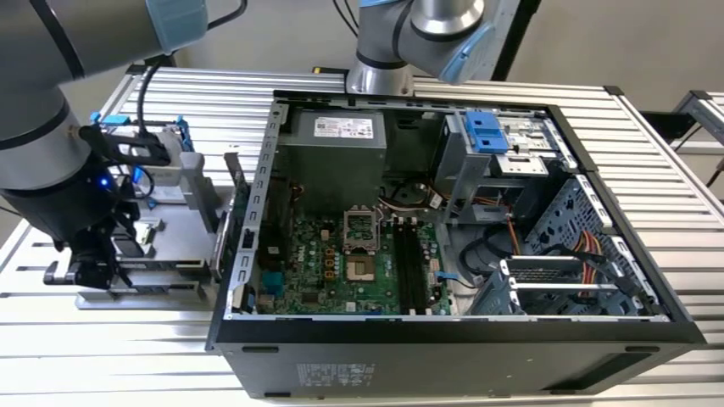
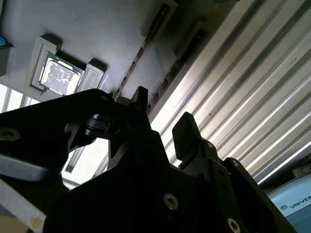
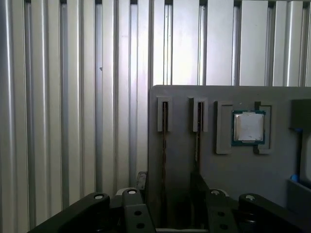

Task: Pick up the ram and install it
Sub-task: 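Pick up the ram and move it above insertion slot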

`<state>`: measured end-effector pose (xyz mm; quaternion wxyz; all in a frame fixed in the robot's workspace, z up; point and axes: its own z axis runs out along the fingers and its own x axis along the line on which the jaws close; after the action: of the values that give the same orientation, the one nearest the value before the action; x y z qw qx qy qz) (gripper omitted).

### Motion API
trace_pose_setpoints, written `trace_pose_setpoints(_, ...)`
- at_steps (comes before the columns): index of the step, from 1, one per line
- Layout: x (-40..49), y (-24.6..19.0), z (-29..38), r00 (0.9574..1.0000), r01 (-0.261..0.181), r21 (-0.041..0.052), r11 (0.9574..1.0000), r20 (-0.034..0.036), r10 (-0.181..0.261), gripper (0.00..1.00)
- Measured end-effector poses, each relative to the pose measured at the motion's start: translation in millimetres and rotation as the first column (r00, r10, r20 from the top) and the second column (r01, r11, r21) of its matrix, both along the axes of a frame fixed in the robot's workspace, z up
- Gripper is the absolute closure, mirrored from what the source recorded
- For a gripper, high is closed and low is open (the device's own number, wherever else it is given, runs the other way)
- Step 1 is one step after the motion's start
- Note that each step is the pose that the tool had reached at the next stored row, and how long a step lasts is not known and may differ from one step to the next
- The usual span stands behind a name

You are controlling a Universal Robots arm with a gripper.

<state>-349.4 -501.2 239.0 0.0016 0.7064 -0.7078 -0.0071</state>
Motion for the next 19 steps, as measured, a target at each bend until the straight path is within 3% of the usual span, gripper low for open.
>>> trace_pose_setpoints(19,0.0,-0.1,-6.7,1.0000,0.000,0.0001,1.0000,0.0001,0.000,0.00)
